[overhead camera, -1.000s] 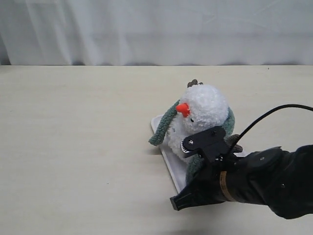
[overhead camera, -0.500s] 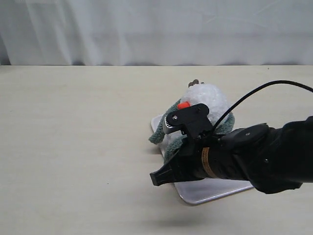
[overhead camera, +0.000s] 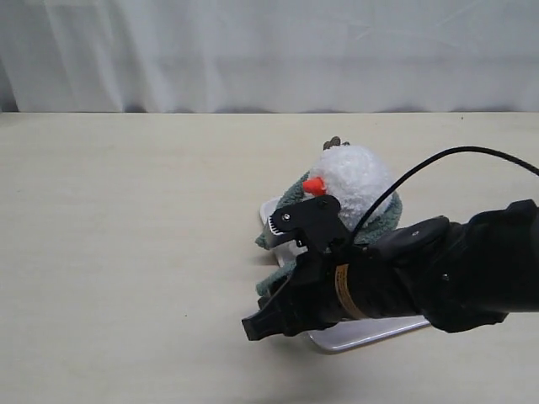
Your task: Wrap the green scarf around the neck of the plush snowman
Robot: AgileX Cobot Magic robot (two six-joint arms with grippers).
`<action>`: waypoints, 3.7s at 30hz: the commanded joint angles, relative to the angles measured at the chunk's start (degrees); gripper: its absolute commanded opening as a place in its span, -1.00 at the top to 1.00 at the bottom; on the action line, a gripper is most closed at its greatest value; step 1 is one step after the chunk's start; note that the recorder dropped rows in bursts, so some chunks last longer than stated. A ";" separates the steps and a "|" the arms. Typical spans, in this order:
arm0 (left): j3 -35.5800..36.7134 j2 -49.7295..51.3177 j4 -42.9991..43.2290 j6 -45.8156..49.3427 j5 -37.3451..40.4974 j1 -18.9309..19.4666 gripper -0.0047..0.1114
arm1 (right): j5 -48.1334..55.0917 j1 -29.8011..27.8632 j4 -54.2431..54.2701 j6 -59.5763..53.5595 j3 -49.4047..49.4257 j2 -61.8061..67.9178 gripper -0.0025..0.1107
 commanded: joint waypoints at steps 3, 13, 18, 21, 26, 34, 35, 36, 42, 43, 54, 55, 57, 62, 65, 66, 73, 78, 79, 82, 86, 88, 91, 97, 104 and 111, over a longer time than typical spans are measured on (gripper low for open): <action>0.11 -0.13 0.06 -0.01 -0.65 0.00 0.92 | -7.43 -0.17 -0.65 -1.21 -0.87 -6.94 0.24; 0.11 -0.13 0.06 -0.01 -0.65 0.00 0.92 | -3.31 -0.06 -1.60 -1.35 -0.87 -21.20 0.24; 0.11 -0.13 0.06 -0.01 -0.65 0.00 0.92 | 7.83 -0.06 -3.34 -1.23 -0.87 -27.03 0.39; 0.11 -0.13 0.06 -0.01 -0.65 0.00 0.92 | 15.91 -0.06 -1.56 -1.58 -0.87 -29.31 0.63; 0.11 -0.13 0.06 -0.01 -0.65 0.00 0.92 | 34.12 -1.46 11.83 -18.11 -2.31 -29.36 0.88; 0.11 -0.13 0.06 -0.01 -0.65 0.00 0.92 | 40.00 -17.40 55.65 -64.93 -10.59 -23.50 0.89; 0.11 -0.13 0.06 -0.01 -0.65 0.00 0.92 | 39.10 -20.01 62.52 -71.41 -11.45 -22.28 0.89; 0.11 -0.13 0.06 -0.01 -0.65 0.00 0.92 | 38.31 -22.33 68.93 -77.28 -12.16 -21.04 0.89; 0.11 -0.13 0.06 -0.01 -0.65 0.00 0.92 | 33.56 -28.83 95.73 -101.42 -13.15 -14.46 0.89; 0.11 -0.13 0.06 -0.01 -0.65 0.00 0.92 | 33.43 -28.99 98.88 -104.62 -13.26 -13.37 0.89; 0.11 -0.13 0.06 -0.01 -0.65 0.00 0.92 | 24.22 -28.99 106.21 -112.62 -13.25 -7.11 0.89; 0.11 -0.13 0.06 -0.01 -0.65 0.00 0.92 | 23.51 -28.99 105.59 -112.40 -13.25 -7.24 0.89; 0.11 -0.13 0.06 -0.01 -0.65 0.00 0.92 | 22.91 -28.99 105.59 -112.12 -13.25 -7.10 0.89; 0.11 -0.13 0.06 -0.01 -0.65 0.00 0.92 | 23.76 -28.99 105.59 -112.03 -13.25 -3.54 0.89; 0.11 -0.13 0.06 -0.01 -0.65 0.00 0.92 | 24.16 -28.99 106.23 -111.63 -13.25 -2.81 0.89; 0.11 -0.13 0.06 -0.01 -0.65 0.00 0.92 | 24.30 -28.99 106.23 -111.63 -13.25 -2.81 0.89; 0.11 -0.13 0.06 -0.01 -0.65 0.00 0.92 | 23.72 -28.65 106.23 -113.88 -13.36 -3.51 0.89; 0.11 -0.13 0.06 -0.01 -0.65 0.00 0.92 | 24.14 -28.65 111.10 -121.28 -13.36 -3.51 0.89; 0.11 -0.13 0.06 -0.01 -0.65 0.00 0.92 | 24.30 -28.65 112.29 -123.19 -13.36 -3.51 0.89; 0.11 -0.13 0.06 -0.01 -0.65 0.00 0.92 | 24.53 -28.65 115.44 -127.69 -13.36 -3.51 0.89; 0.11 -0.13 0.06 -0.01 -0.65 0.00 0.92 | 24.28 -28.65 115.70 -128.46 -13.36 -3.51 0.89; 0.11 -0.13 0.06 -0.01 -0.65 0.00 0.92 | 24.44 -28.65 115.70 -129.64 -13.89 -3.51 0.89; 0.11 -0.13 0.06 -0.01 -0.65 0.00 0.92 | 24.71 -28.65 115.70 -131.45 -14.80 -3.59 0.88; 0.11 -0.13 0.06 -0.01 -0.65 0.00 0.92 | 28.09 -28.65 115.70 -131.46 -17.96 -3.59 0.69; 0.11 -0.13 0.06 -0.01 -0.65 0.00 0.92 | 39.09 -28.65 115.46 -131.29 -25.49 -3.59 0.27; 0.11 -0.13 0.06 -0.01 -0.65 0.00 0.92 | 49.69 -28.65 117.05 -131.51 -31.86 -5.26 0.19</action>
